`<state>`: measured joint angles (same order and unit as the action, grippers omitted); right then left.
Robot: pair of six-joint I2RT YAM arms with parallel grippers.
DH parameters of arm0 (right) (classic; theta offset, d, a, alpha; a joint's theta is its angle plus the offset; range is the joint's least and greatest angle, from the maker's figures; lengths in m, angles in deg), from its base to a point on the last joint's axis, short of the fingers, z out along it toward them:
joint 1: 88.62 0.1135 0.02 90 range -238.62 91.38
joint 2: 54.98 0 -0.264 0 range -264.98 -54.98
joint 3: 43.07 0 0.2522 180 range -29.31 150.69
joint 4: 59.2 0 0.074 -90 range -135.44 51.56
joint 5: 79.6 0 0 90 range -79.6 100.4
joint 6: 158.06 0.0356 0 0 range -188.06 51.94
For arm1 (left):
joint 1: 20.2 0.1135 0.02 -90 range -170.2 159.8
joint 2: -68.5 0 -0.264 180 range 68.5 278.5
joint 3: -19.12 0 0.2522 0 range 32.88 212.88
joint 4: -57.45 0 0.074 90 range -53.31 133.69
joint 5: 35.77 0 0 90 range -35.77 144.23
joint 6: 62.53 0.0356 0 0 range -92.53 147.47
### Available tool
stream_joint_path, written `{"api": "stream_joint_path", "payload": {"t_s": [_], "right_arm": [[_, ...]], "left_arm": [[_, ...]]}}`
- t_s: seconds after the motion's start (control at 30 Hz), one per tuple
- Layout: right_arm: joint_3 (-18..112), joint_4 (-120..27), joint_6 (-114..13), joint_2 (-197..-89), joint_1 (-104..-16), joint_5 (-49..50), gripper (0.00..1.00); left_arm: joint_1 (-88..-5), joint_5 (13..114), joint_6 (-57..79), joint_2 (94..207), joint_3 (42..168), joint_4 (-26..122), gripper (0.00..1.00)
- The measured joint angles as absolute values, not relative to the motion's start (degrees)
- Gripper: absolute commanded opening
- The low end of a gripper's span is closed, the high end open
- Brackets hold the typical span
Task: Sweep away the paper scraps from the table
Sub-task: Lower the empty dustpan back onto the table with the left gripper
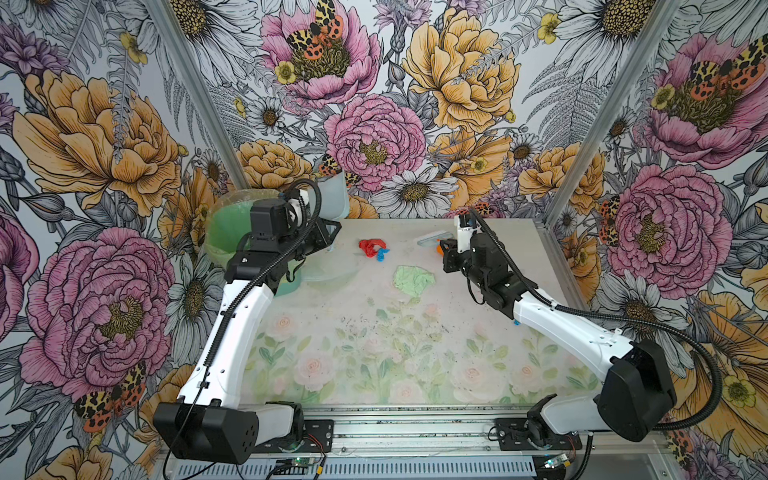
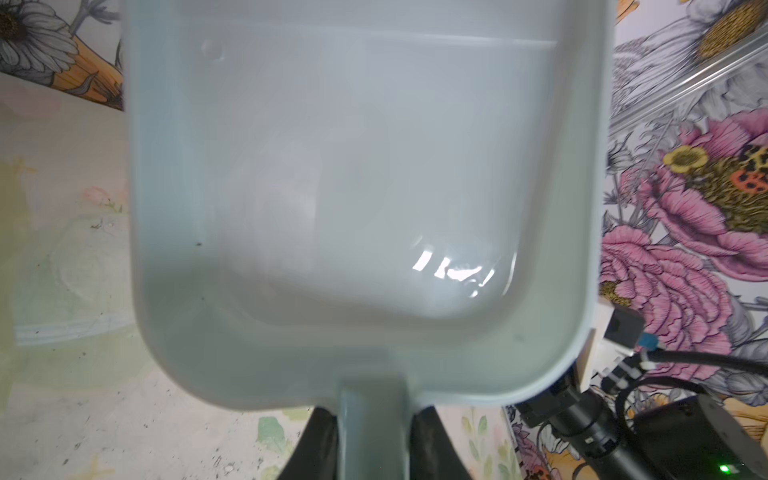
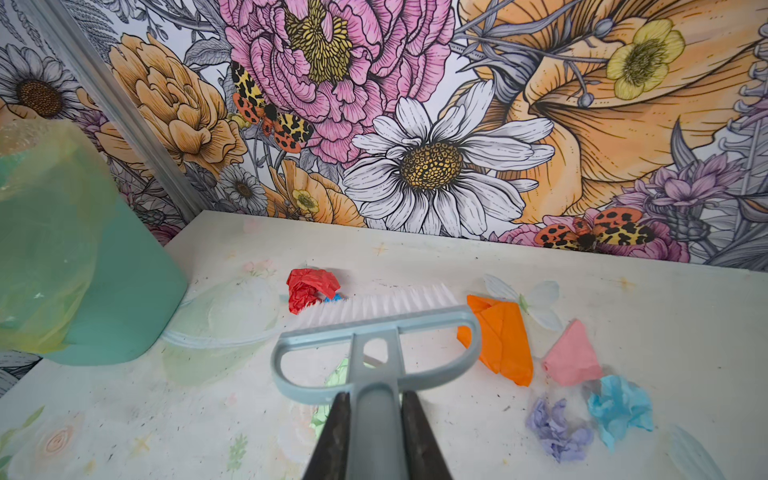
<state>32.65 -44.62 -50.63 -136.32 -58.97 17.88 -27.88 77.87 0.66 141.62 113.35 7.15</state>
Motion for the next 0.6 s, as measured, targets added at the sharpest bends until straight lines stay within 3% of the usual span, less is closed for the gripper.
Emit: {"api": "stream_joint_path", "payload": {"t_s": [0.6], "right_arm": [[32.8, -39.16, -50.5, -146.66, -58.97, 22.78, 0.0]], "left_arm": [[-41.26, 63.58, 5.89, 145.29, 102.48, 4.05, 0.01]]}}
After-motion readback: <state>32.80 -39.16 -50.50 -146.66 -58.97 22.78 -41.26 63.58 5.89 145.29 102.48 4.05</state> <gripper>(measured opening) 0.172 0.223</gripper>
